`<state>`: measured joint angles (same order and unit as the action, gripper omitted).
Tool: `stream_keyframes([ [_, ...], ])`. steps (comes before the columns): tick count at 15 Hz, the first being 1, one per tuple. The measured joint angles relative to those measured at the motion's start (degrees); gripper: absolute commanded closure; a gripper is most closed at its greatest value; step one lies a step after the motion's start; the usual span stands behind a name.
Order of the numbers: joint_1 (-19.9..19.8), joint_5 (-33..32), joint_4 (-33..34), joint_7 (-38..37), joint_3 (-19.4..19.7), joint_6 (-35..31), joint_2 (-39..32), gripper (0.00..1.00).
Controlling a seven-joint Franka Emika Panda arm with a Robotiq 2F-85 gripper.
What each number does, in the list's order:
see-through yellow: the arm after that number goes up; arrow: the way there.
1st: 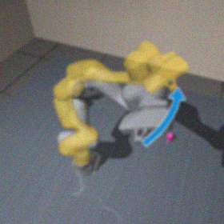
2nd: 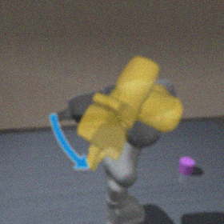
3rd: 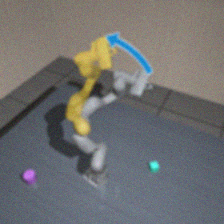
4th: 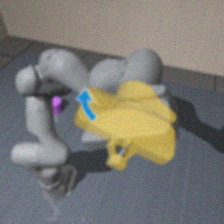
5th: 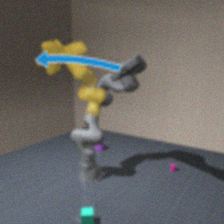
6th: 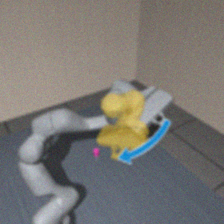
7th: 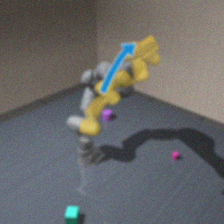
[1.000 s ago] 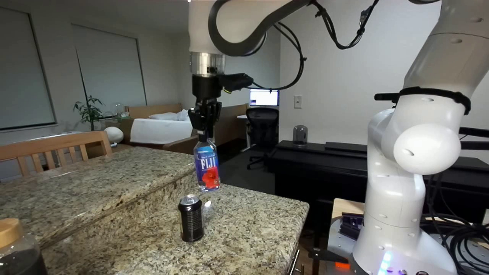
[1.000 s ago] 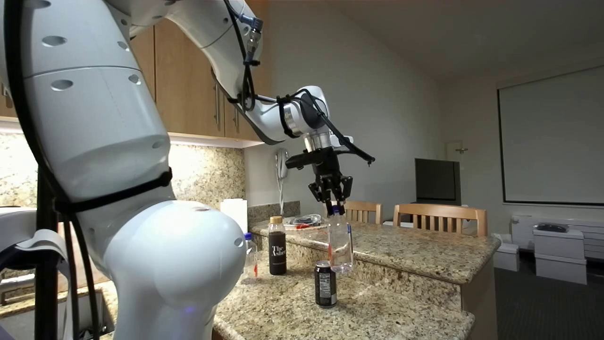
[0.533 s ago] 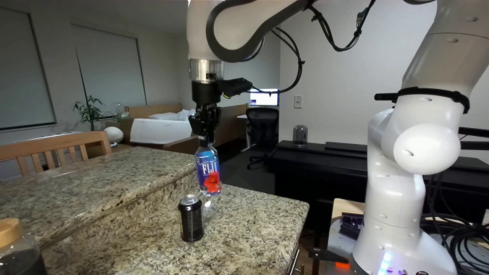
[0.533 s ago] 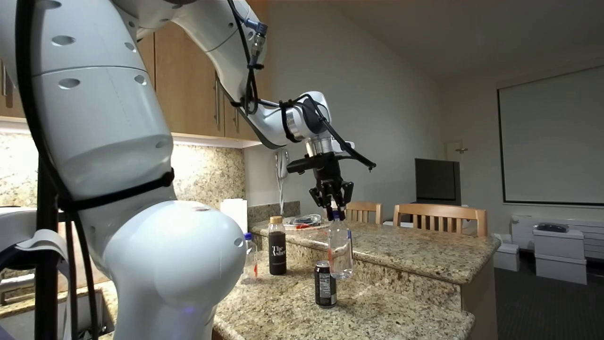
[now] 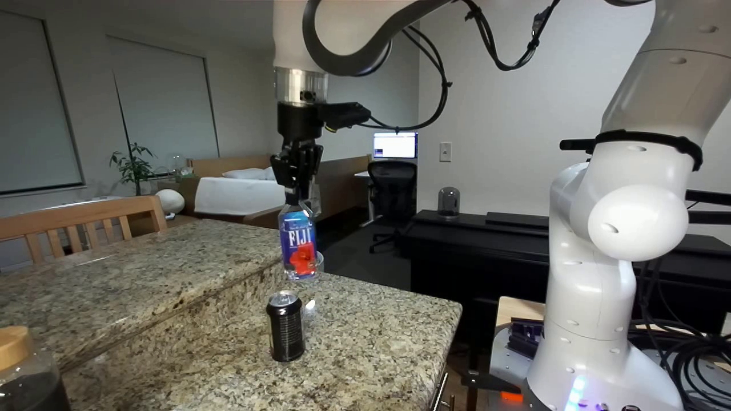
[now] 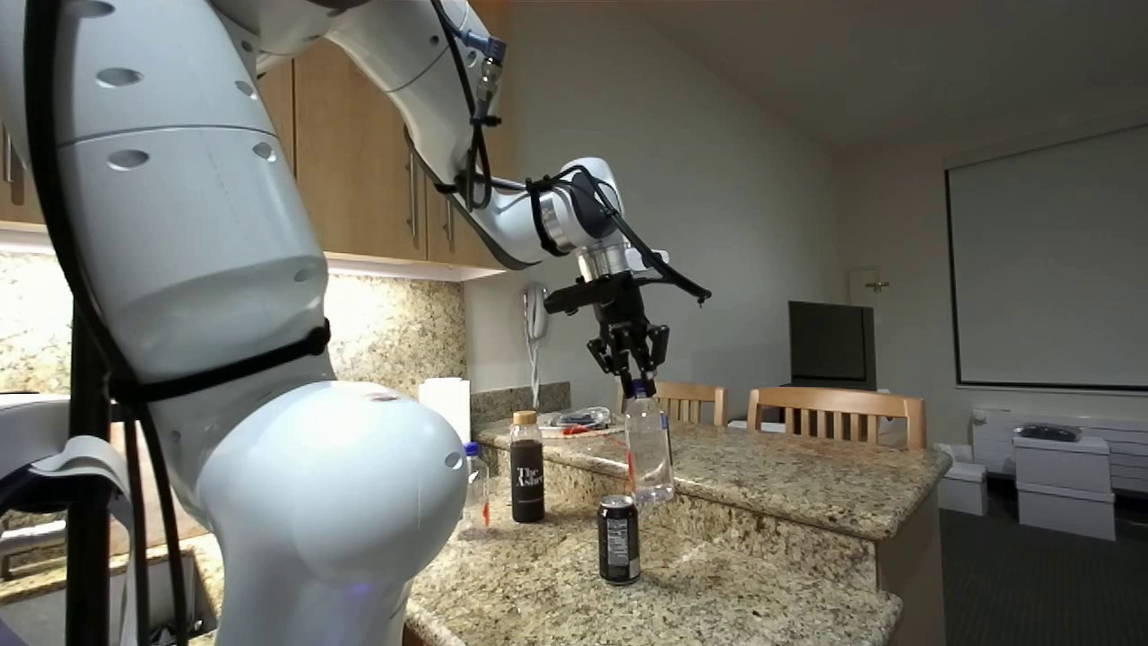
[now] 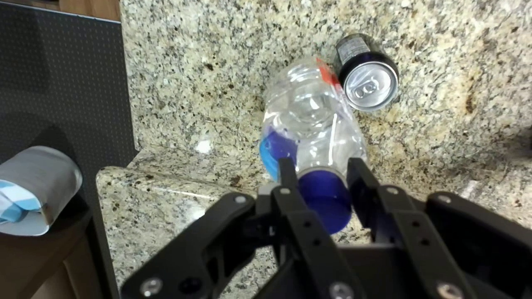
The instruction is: Put the blue bottle on the soda can
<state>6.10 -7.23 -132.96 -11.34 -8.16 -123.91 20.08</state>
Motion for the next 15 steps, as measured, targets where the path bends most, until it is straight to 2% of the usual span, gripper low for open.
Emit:
stream_keyframes([
  [15,1.8,2.5,0.5,0.0,-1.4,0.0,-0.1,0.85],
])
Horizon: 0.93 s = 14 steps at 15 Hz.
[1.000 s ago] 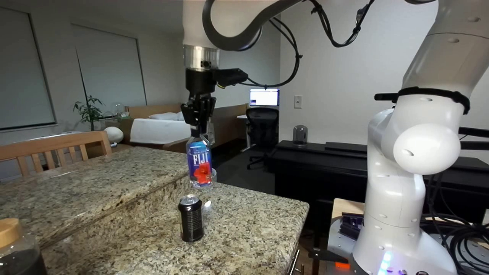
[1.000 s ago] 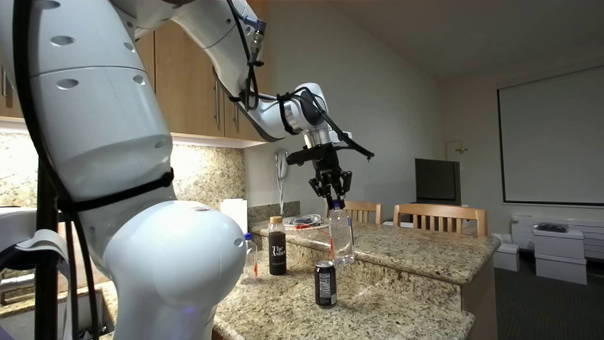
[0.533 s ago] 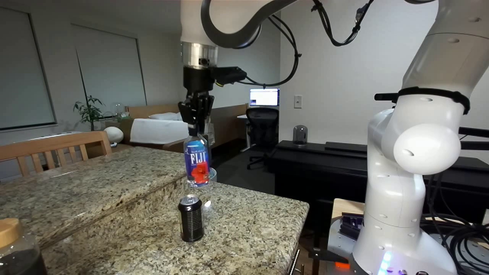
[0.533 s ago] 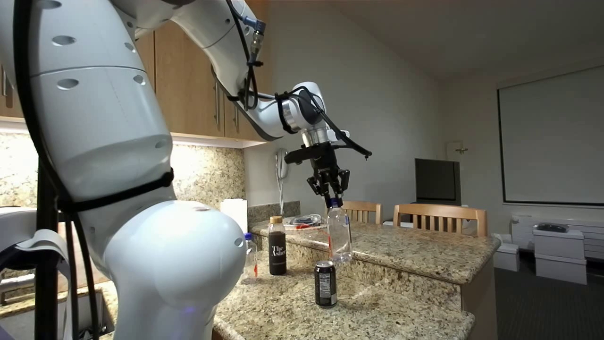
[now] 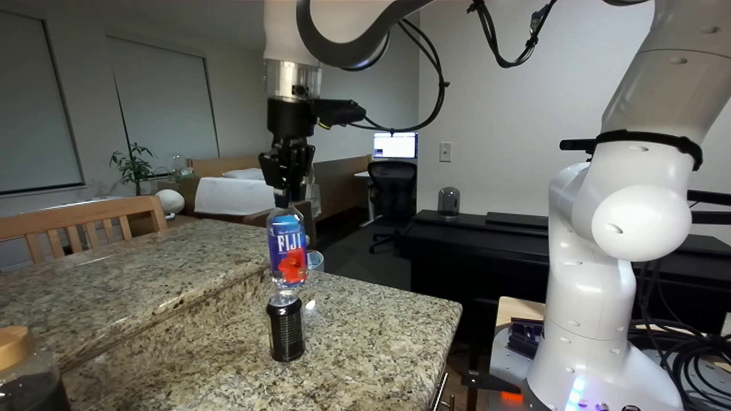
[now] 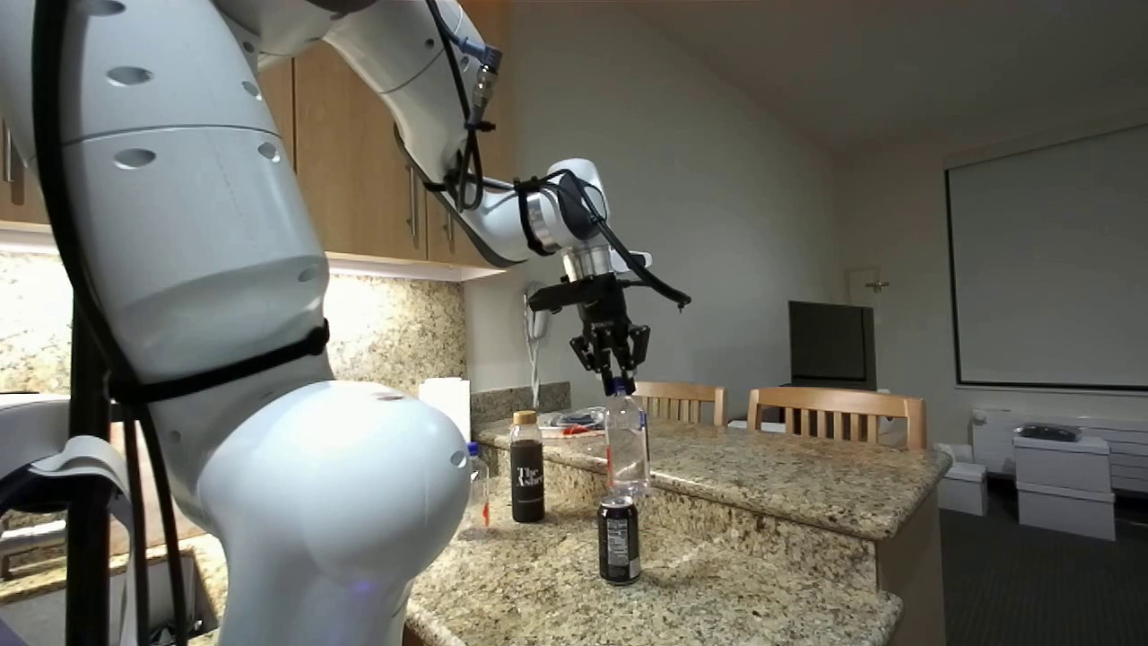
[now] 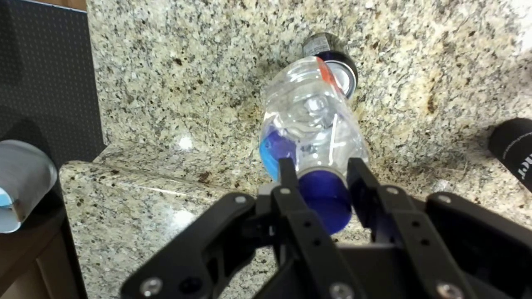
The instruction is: Put the blue bottle on the soda can
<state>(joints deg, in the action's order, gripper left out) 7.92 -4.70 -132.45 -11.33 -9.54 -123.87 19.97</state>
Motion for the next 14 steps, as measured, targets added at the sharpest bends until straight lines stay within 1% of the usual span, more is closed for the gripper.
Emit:
stream_keyframes([
  [14,1.9,1.6,0.0,0.5,-0.3,-1.0,-2.5,0.85],
])
